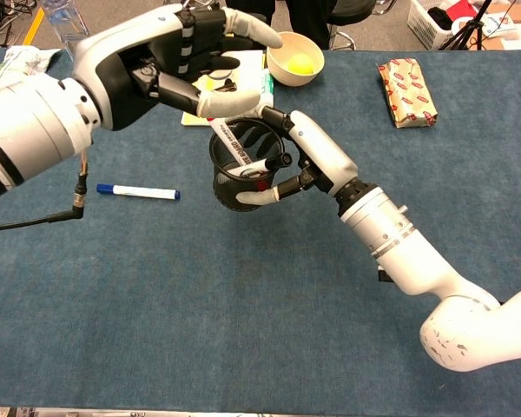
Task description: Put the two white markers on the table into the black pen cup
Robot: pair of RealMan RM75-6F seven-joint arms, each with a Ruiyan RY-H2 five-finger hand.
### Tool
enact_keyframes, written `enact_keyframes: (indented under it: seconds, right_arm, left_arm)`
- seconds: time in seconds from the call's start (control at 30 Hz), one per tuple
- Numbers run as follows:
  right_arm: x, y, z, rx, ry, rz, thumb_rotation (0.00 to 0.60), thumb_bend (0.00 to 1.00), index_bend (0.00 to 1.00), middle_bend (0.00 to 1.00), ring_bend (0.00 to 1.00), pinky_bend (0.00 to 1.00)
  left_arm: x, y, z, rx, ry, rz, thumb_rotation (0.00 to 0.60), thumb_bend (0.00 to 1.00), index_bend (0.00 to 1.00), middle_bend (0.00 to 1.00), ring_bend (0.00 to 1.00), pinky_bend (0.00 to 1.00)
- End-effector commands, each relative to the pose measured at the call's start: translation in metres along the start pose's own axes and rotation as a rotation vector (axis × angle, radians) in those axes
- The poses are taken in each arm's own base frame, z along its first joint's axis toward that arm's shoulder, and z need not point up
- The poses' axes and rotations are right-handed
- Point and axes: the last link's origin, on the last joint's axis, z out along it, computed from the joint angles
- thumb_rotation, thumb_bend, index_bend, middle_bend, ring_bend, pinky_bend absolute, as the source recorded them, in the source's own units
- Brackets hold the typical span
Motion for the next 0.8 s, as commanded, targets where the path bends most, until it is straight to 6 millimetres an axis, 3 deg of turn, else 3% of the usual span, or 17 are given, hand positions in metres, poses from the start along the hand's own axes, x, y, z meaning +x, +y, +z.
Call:
enact_keyframes:
  seconds: [0.03,0.47,0.8]
  right_arm:
    - [0.013,0.000,-0.005,0.000,0.018,-0.020,0.600,0.00,0.45,0.52,0.43,0.42]
    - [0.064,0.011,-0.030,-0.048,0.102,-0.105,0.600,0.00,0.45,0.52,0.43,0.42]
    - [0.107,0.000,-0.053,-0.015,0.207,-0.117,0.600,0.00,0.45,0.52,0.43,0.42]
  left_arm:
    - [0.008,0.002,-0.006,0.003,0.031,-0.002,0.600,0.27,0.30,0.00,0.00,0.00]
    - [0.037,0.009,-0.042,-0.014,0.126,0.019,0.600,0.27,0.32,0.00,0.00,0.00]
    - [0.074,-0.030,-0.067,0.137,0.266,0.152,0.600,0.27,0.37,0.00,0.00,0.00]
